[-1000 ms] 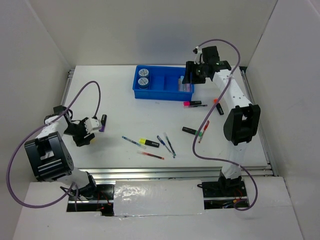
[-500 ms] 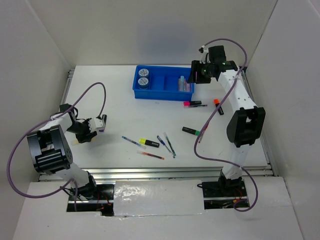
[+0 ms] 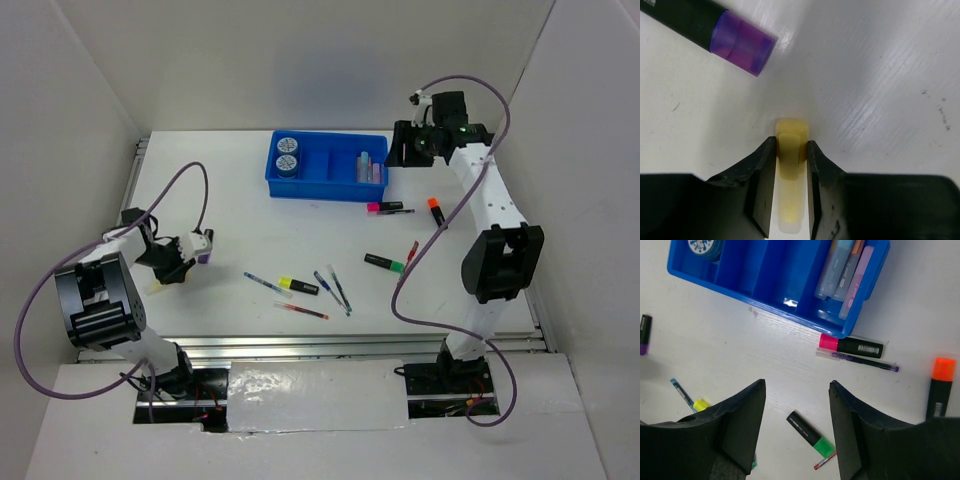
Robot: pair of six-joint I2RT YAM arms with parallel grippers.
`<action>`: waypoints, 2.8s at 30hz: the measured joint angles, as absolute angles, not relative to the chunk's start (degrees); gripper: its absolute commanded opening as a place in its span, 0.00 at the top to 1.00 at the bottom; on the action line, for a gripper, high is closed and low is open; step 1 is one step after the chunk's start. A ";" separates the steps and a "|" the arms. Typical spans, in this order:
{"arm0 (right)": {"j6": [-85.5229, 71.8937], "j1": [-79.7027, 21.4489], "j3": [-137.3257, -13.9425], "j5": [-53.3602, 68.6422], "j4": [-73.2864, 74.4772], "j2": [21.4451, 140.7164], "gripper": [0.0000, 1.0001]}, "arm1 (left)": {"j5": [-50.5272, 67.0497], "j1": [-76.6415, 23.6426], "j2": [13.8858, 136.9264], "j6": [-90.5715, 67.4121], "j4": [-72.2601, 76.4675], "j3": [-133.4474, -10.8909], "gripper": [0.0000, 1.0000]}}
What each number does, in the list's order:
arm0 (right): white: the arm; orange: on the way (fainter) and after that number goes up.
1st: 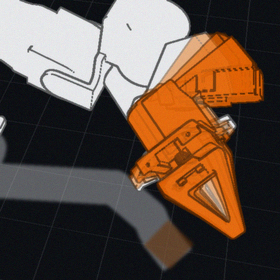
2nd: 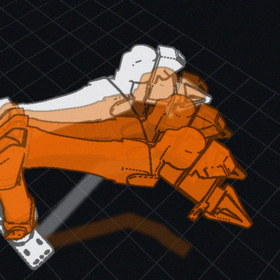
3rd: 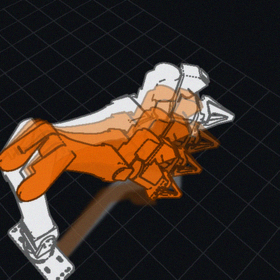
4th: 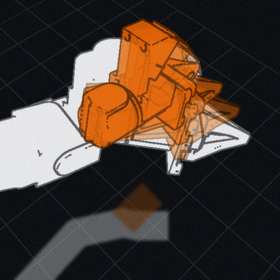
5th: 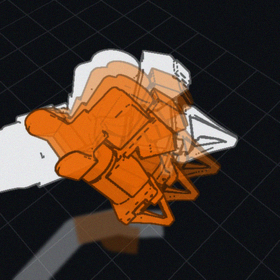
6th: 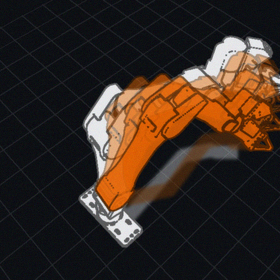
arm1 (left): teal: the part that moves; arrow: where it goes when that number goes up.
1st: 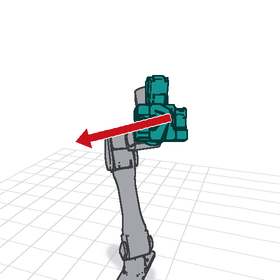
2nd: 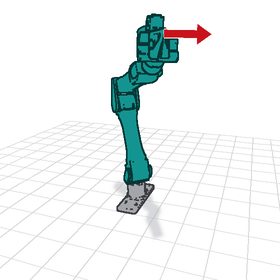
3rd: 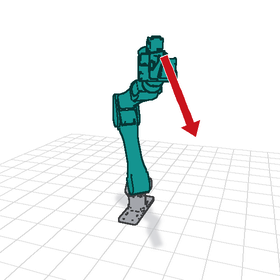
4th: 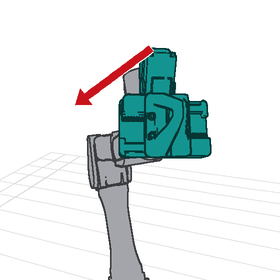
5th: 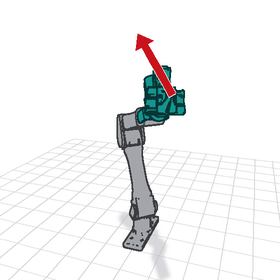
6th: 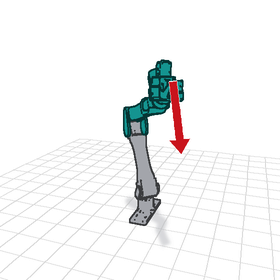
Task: Sort the stationery into containers
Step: Pick up the pen from the center of the board, then place the pen in the storage box.
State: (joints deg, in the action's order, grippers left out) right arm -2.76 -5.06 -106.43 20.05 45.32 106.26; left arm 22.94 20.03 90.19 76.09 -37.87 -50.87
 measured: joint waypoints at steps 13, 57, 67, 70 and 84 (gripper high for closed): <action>-2.48 -4.19 -101.62 25.10 38.81 91.48 0.36 | 34.50 16.45 70.59 17.91 -24.43 -70.96 1.00; -13.58 -46.15 -121.91 21.06 30.68 115.59 0.54 | 15.11 0.67 66.52 -58.98 -4.19 -64.25 1.00; -12.08 -46.59 -121.91 20.69 30.83 115.90 1.00 | 16.38 0.64 66.87 -58.85 -2.74 -64.25 0.11; -12.43 -45.47 -120.22 21.45 30.39 115.46 1.00 | 16.80 0.75 66.89 -57.01 -3.05 -64.55 0.01; -13.58 -14.24 -106.52 12.99 32.80 110.89 1.00 | 11.75 8.86 69.38 -19.99 -16.95 -71.96 0.01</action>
